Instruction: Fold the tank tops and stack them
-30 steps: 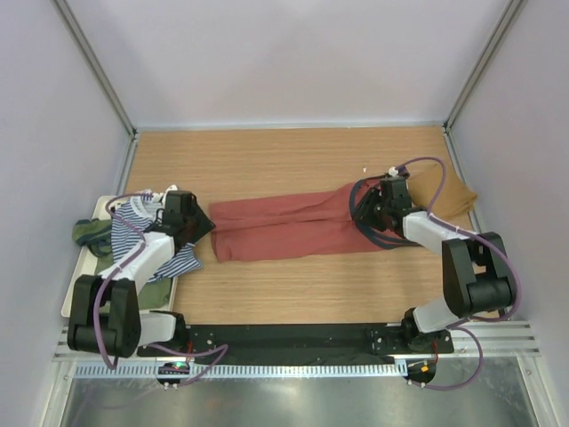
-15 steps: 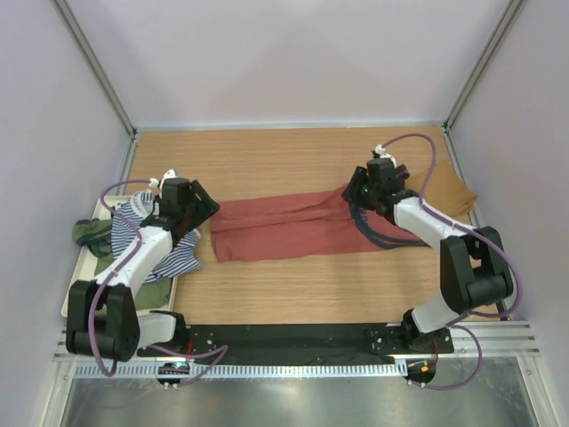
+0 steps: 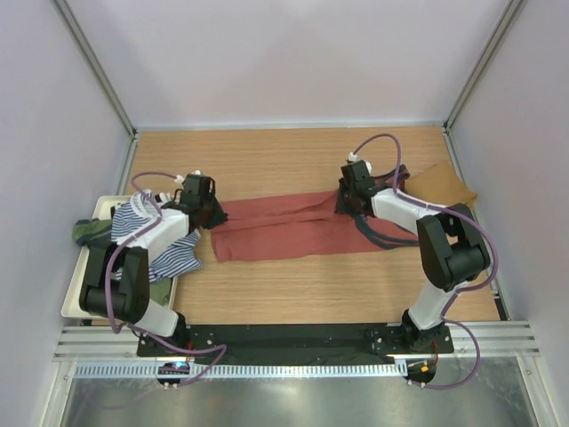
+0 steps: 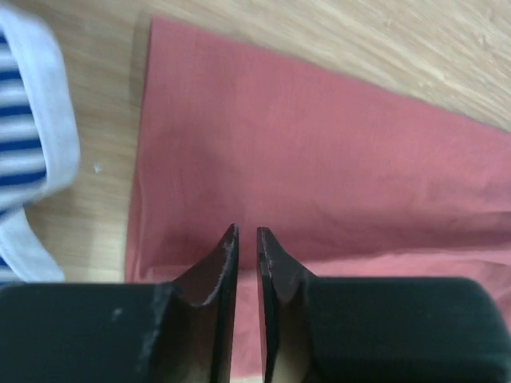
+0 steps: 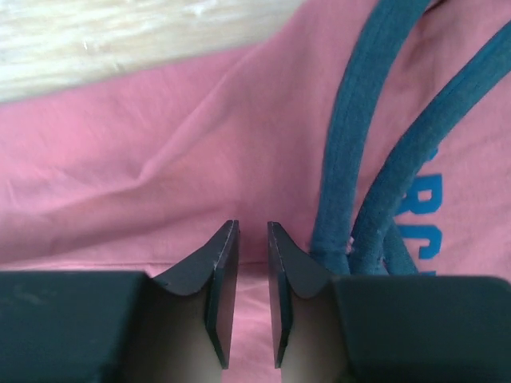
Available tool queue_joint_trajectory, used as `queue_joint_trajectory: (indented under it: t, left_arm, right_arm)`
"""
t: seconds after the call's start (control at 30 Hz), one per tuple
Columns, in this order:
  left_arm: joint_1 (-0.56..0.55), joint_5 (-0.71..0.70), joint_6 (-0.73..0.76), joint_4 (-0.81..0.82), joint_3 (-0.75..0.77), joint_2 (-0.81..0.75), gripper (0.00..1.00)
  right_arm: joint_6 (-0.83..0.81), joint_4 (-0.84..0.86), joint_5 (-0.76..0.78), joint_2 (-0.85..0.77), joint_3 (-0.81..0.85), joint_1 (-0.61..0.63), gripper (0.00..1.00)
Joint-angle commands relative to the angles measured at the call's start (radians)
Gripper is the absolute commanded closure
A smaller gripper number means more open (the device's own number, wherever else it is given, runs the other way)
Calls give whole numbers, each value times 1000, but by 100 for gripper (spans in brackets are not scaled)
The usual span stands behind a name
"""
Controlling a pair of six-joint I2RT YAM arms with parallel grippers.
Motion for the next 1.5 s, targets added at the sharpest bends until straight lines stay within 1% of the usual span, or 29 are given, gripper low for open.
queue_joint_trajectory:
  t: [0.0,0.03,0.17,0.27,0.4,0.47,0.5,0.53,0.57,0.63,0.7,0.77,0.83,1.0,1.07,1.1,1.17,1.2,1.27,1.3,1.37,1.4,1.43,1.47]
  left_arm:
    - [-16,0,21,-5,-60,-83,90]
    - [-17,-4,21,-6,-78,-132,92]
    - [-22,-21,21,1,-179,-237,96]
    - [-22,-8,30,-6,-212,-245,97]
    - [-20,-29,37,-8,-235,-215,98]
    - [-20,-35,37,-10,-233,-215,98]
    - [-20,-37,35,-10,-230,-226,98]
    - [-22,-44,35,-13,-215,-232,96]
    - [-22,-52,37,-28,-201,-238,95]
    - [-22,-64,43,-54,-149,-249,93]
    - [-22,-66,46,-85,-115,-249,92]
    - [-22,-55,41,-92,-77,-246,92]
    - [-23,-51,38,-91,-48,-225,92]
    - [-39,-44,46,-83,21,-127,89]
    - [-43,-40,50,-82,47,-65,89]
    - [-43,-37,52,-77,49,-48,90]
    - [-43,-29,52,-56,38,-18,90]
    - [-43,-28,50,-50,18,-13,91]
    - [-43,-23,47,-23,-5,-2,91]
    - [-43,-23,46,-17,-23,1,91]
    - [-45,-17,43,-5,-38,15,92]
    - [-43,-15,41,0,-49,21,92]
    - [-45,-14,41,3,-54,27,92]
    - [-43,-14,41,4,-55,39,93]
  right_arm:
    - [-29,-3,-6,-83,-52,16,75]
    - [-25,8,-3,-106,-74,17,76]
    - [-23,31,3,-214,-174,25,76]
    - [-28,23,3,-248,-223,25,77]
    - [-18,29,1,-260,-269,25,77]
    - [-11,38,6,-274,-272,23,77]
    - [-9,45,8,-280,-267,25,76]
    - [-9,46,15,-284,-258,25,66]
    - [-14,42,17,-277,-225,23,63]
    - [-28,8,29,-257,-177,23,59]
    - [-40,-9,57,-220,-114,23,57]
    - [-44,-23,87,-199,-83,23,52]
    - [-52,-41,113,-151,-33,25,49]
    - [-71,-93,169,-48,90,23,49]
    - [-74,-116,185,-2,122,23,53]
    - [-75,-126,192,12,125,25,58]
    - [-69,-126,204,16,101,23,60]
    - [-64,-120,219,15,89,25,66]
    - [-52,-117,230,3,46,23,73]
    - [-45,-101,230,-5,27,25,79]
    - [-25,-78,244,-27,-23,23,85]
    - [-18,-75,245,-34,-37,22,93]
    - [-12,-72,256,-45,-58,22,96]
    - [1,-63,256,-54,-71,23,97]
